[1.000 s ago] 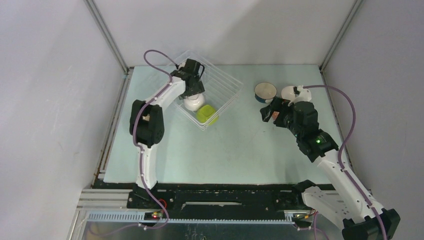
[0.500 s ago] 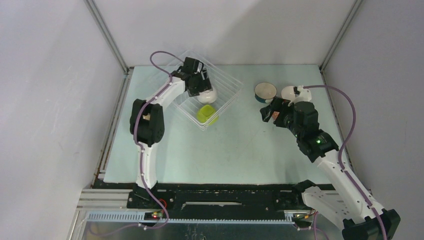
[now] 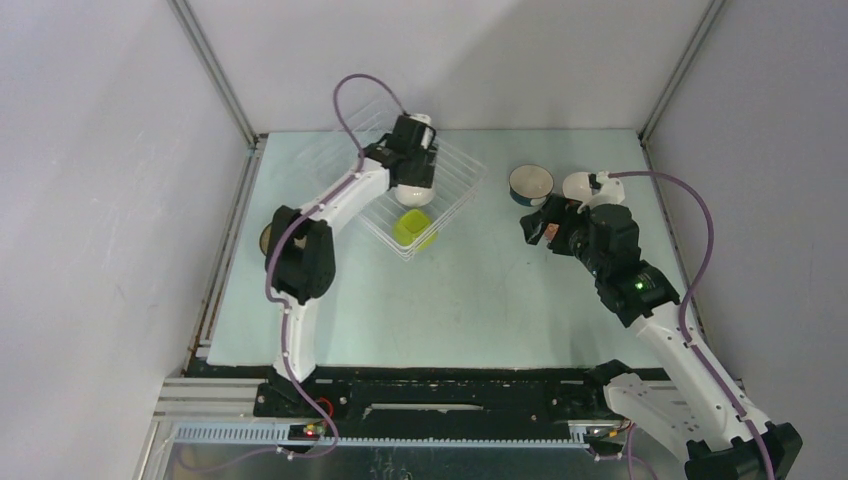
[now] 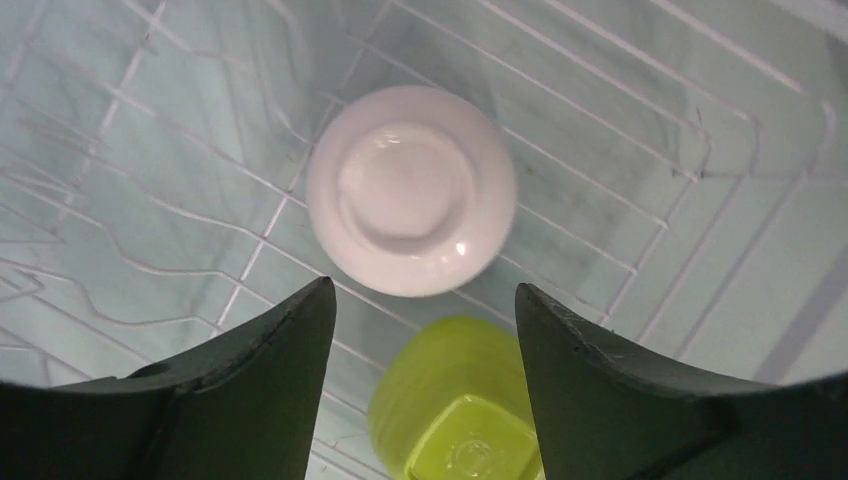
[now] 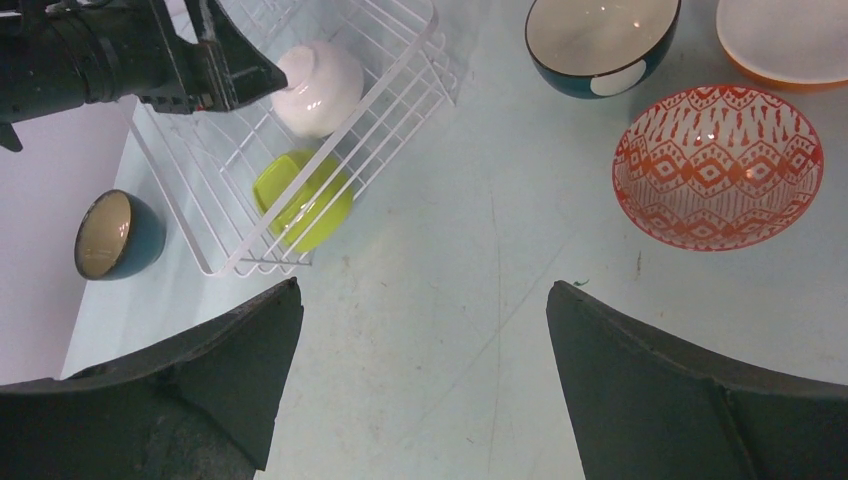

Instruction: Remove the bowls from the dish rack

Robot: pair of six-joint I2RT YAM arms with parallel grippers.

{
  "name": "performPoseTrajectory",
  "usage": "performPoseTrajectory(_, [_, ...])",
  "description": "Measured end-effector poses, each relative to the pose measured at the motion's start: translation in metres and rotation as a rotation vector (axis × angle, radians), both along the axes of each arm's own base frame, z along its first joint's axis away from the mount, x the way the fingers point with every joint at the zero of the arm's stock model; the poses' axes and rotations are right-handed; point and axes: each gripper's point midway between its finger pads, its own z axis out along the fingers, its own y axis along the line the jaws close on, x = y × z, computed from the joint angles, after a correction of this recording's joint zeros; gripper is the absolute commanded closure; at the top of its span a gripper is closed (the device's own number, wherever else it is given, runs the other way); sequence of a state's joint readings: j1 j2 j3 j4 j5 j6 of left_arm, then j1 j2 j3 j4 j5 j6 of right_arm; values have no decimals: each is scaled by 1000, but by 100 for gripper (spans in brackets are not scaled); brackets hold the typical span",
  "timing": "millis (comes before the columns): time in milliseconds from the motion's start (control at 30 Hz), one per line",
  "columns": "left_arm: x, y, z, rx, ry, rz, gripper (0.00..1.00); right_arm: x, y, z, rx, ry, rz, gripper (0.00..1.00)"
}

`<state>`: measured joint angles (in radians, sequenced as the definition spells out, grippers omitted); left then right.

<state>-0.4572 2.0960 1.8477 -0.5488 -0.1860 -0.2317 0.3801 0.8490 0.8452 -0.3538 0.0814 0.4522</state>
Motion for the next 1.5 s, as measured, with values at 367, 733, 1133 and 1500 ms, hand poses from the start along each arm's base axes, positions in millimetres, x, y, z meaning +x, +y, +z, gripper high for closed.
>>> performPoseTrajectory(367, [-18,-44,19,405,-97,-210,20,0,2,-1,4,4,12,1])
performPoseTrajectory(733, [-15,-34,-26,551,10,-239,18,-1,3,-1,5,5,15,1])
performPoseTrajectory(1133, [-11,-32,-42,589,29,-251,13,-1,4,-2,5,8,18,1])
performPoseTrajectory(1500, [7,-19,-54,717,-13,-214,12,-1,4,-2,6,9,22,1])
